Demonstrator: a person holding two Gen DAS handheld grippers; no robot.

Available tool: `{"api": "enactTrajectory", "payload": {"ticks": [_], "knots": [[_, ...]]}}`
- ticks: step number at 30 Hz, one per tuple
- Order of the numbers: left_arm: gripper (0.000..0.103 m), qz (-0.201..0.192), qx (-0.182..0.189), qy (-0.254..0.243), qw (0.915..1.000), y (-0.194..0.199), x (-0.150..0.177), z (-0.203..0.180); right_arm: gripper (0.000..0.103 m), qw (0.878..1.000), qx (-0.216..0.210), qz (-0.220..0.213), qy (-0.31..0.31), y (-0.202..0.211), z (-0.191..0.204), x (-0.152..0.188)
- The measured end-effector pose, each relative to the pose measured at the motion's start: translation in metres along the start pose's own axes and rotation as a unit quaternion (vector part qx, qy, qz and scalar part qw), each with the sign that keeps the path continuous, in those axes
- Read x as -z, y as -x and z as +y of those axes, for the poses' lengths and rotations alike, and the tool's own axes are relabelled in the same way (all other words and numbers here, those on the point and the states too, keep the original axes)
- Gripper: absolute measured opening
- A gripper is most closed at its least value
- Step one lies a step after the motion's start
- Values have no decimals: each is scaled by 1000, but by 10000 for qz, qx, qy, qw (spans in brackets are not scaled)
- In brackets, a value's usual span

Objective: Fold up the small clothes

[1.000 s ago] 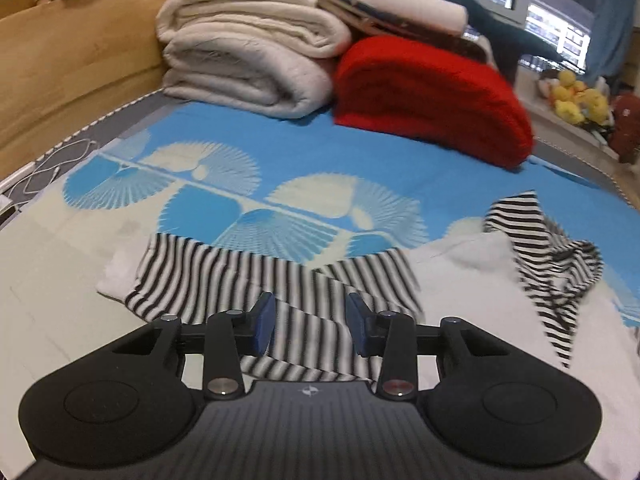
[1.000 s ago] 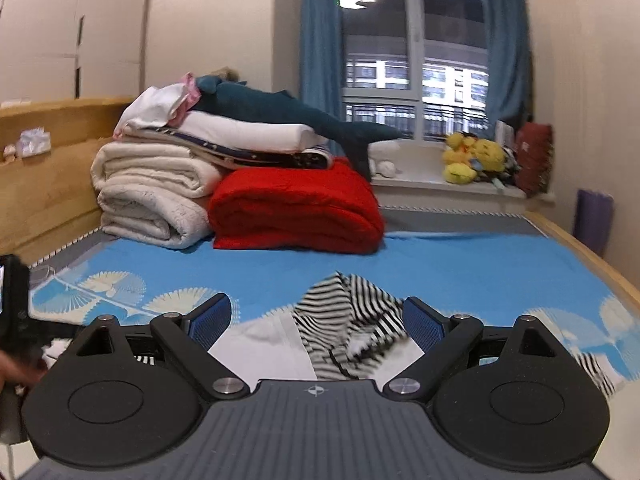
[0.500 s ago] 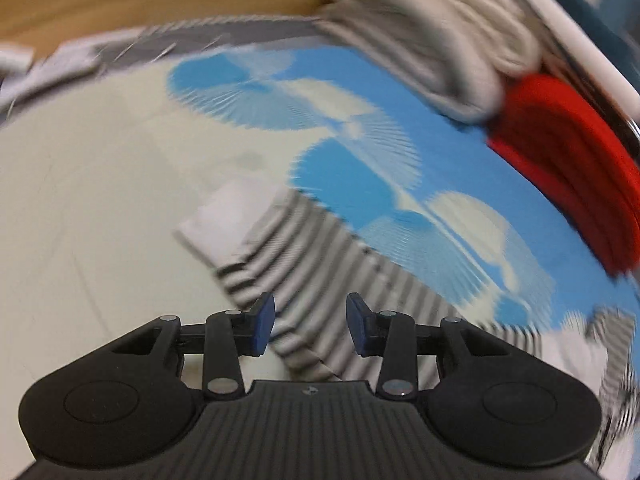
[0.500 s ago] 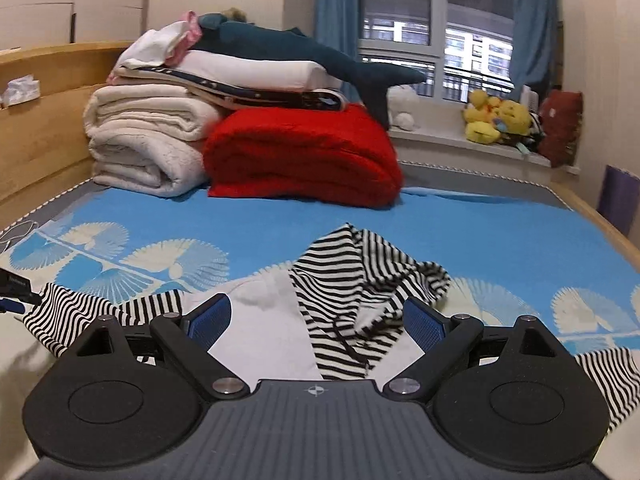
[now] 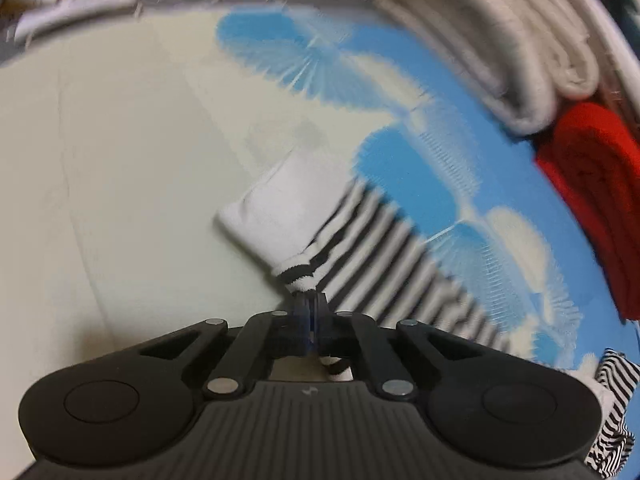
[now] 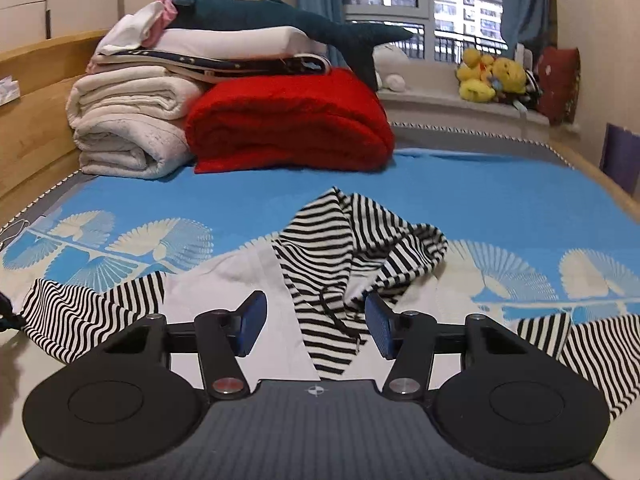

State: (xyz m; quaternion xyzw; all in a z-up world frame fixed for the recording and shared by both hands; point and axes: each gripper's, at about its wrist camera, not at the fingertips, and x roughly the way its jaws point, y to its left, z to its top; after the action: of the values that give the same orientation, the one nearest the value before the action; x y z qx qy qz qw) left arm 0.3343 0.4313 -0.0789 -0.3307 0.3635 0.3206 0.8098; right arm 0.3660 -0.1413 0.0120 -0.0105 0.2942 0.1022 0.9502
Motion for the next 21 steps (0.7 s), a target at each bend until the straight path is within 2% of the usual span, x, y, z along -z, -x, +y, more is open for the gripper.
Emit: {"api": "enactTrajectory", "payload": {"ticks": [4, 7, 9, 11, 13, 14, 15, 16, 17, 19, 21], "knots": [[0, -645, 494, -461, 9956, 58, 6, -46, 56, 9999, 19, -38, -94, 8, -6, -2], [0, -999, 1198, -1043, 9822, 108, 35, -93, 56, 9996, 64, -24, -281, 18, -15, 1], [0, -1151, 1746, -1577, 9651, 139, 69, -129, 55, 9987, 105, 15, -508, 24, -22, 5], [0, -976, 2471, -2107, 9407, 164, 112, -166, 52, 9971, 141, 74, -749, 29, -28, 11], [1, -368, 3214, -2456, 9138, 177, 153, -198, 51, 9942, 185, 163, -1047, 32, -35, 18], [8, 214, 3606, -2715, 8921, 178, 175, -215, 51, 9921, 205, 206, -1220, 33, -39, 22], [10, 644, 3826, -2909, 8745, 177, 190, -226, 51, 9898, 229, 254, -1385, 33, -44, 26], [10, 806, 3877, -2974, 8687, 178, 202, -232, 51, 9873, 272, 308, -1534, 34, -48, 30], [14, 755, 3787, -2904, 8755, 180, 207, -232, 51, 9841, 346, 365, -1704, 34, -53, 34], [14, 783, 3638, -2598, 8911, 176, 202, -228, 49, 9782, 455, 424, -1979, 34, -62, 39], [14, 675, 3401, -2236, 9109, 169, 187, -215, 44, 9714, 552, 503, -2254, 33, -72, 45]]}}
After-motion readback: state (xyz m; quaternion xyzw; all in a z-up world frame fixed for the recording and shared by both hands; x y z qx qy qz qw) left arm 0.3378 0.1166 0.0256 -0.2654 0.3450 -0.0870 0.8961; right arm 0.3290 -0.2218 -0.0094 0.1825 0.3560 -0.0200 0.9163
